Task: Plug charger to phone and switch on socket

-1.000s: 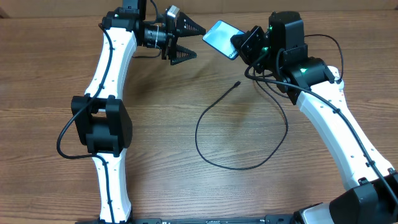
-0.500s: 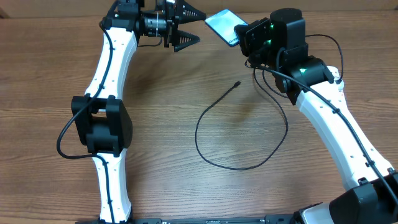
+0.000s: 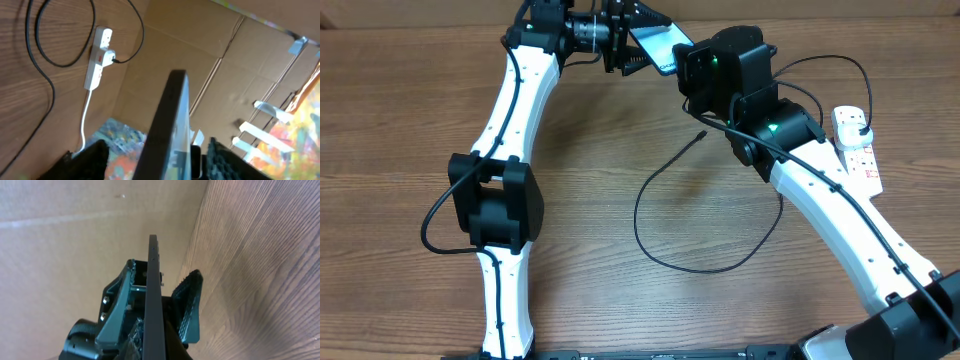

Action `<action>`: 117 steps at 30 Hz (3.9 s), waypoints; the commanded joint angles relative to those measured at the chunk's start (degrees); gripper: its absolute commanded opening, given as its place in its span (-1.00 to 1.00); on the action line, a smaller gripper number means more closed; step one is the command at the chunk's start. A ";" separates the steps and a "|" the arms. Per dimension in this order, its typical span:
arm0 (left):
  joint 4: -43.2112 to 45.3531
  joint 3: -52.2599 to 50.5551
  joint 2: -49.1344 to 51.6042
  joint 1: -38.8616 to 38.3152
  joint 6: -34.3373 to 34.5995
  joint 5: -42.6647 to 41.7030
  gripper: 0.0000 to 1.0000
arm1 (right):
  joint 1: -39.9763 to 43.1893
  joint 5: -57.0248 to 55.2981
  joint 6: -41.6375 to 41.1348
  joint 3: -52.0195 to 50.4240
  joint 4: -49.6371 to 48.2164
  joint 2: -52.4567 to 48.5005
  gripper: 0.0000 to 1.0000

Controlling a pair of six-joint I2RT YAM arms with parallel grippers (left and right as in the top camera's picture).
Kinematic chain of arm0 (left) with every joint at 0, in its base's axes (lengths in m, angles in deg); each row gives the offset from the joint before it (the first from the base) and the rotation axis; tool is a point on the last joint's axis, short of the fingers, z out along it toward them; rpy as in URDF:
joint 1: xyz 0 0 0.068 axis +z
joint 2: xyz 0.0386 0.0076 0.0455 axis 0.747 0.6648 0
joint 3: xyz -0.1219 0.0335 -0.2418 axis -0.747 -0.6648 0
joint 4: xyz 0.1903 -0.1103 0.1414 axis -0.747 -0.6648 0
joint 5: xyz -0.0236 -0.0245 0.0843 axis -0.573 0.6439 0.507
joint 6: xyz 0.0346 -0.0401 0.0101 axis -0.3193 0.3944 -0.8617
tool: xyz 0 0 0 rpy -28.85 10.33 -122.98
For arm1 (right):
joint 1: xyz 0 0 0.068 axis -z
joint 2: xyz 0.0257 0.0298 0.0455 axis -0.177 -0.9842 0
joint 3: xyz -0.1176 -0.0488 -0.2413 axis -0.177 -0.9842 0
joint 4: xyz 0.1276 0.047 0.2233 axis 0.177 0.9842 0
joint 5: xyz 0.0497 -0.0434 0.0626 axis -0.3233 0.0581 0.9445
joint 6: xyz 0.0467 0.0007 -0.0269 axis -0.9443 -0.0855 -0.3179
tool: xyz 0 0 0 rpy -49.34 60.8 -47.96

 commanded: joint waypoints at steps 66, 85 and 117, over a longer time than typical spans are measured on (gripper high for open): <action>-37.20 1.09 -0.26 10.21 -59.95 6.67 -0.92 | 13.55 18.71 42.71 0.59 21.05 -18.62 0.02; -38.49 1.09 -0.26 9.99 -59.47 6.67 -0.92 | 14.16 24.76 39.26 0.57 13.18 -29.81 -0.21; -39.91 1.09 -0.26 9.62 -58.88 9.68 -0.92 | 13.55 27.32 53.24 0.63 12.17 -29.40 -0.93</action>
